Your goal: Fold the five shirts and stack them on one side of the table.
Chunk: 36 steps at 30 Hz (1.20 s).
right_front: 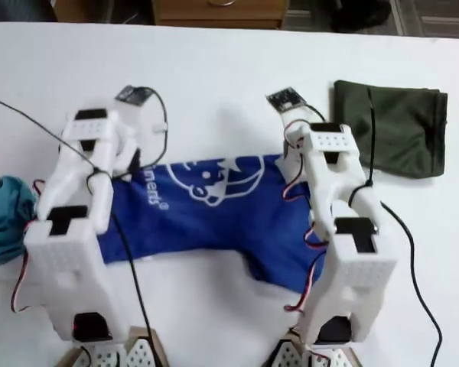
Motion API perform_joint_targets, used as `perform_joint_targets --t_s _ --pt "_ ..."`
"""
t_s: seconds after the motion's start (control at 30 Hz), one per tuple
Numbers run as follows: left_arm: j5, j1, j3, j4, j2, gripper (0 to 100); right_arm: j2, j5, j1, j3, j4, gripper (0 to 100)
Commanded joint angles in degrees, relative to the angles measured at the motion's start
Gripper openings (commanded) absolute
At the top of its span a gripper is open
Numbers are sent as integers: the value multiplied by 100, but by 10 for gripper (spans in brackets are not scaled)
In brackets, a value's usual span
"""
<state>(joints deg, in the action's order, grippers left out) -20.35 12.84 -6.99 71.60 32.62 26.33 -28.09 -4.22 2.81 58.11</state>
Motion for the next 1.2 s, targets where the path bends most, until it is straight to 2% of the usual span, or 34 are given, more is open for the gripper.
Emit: perform_joint_targets --t_s 0.0,0.23,0.4,0.53,0.67,0.8,0.93,1.03,1.17 --pt "-9 308 -1323 475 703 26 558 44 -4 -1002 189 22" --pt "-18 308 -3864 2251 1688 26 1218 62 13 -2725 1560 18" --pt "-185 308 -5059 3024 1899 26 998 53 -171 -3253 2141 18" --pt "-167 360 -5279 3042 1952 26 567 62 -338 -3130 2149 18" --pt "-158 360 -4963 2725 2154 26 514 62 -409 -2593 1789 18" --pt "-158 413 -4919 2444 2558 26 514 62 -286 -1767 1068 18" --pt "-158 765 -4927 2251 2769 26 514 44 40 -1415 690 18" --pt "-158 967 -4927 2330 2760 26 453 53 251 -1415 673 18" --pt "-167 985 -5464 2980 2760 26 198 44 242 -1486 813 18"
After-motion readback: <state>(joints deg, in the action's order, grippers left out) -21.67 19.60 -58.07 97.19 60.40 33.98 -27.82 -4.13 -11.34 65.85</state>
